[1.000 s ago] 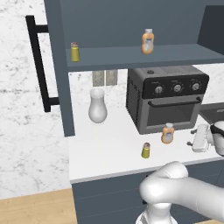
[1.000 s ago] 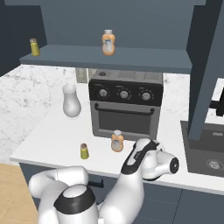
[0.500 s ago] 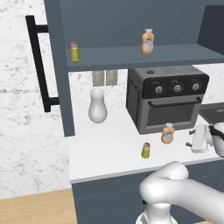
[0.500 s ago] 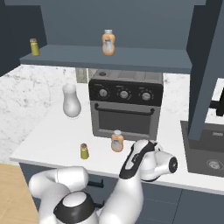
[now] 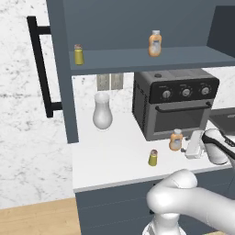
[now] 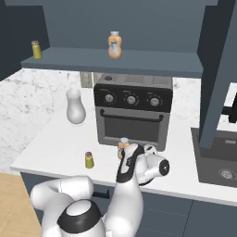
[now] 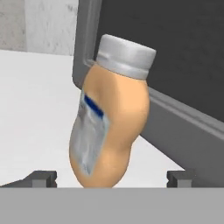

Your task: Put the shaker and condiment bottle from the counter next to their counterparts in the cabinet.

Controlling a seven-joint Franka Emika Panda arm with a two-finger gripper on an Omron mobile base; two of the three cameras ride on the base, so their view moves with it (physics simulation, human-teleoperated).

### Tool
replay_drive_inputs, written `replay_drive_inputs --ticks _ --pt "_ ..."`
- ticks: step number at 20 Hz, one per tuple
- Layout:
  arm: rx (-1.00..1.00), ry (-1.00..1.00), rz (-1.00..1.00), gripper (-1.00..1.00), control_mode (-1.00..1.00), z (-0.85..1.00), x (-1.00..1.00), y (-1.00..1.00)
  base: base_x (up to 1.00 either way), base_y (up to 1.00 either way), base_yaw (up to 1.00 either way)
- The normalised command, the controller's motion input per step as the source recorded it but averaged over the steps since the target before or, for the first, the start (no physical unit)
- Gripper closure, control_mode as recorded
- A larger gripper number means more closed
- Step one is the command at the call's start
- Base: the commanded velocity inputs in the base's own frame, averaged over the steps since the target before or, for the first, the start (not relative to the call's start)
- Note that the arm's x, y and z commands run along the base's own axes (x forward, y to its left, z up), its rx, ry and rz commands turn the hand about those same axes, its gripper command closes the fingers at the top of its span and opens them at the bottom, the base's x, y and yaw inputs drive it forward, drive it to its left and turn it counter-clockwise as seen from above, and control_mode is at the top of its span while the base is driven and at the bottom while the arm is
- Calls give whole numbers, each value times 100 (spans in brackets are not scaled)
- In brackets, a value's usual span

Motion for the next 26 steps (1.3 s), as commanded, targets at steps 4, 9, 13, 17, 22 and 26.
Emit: replay_drive_inputs --ticks 4,9,13,17,22,26 --pt "0 13 0 -100 -100 -3 64 9 0 0 0" --pt "0 13 0 -100 -100 -2 64 4 0 0 0" --pt "0 11 4 -100 -100 -3 56 -8 0 0 0" --pt "0 4 1 100 -100 -1 7 0 0 0 0" --pt "0 4 3 100 -100 7 -3 0 0 0 0" --pt "3 13 2 100 -100 83 -22 -4 0 0 0"
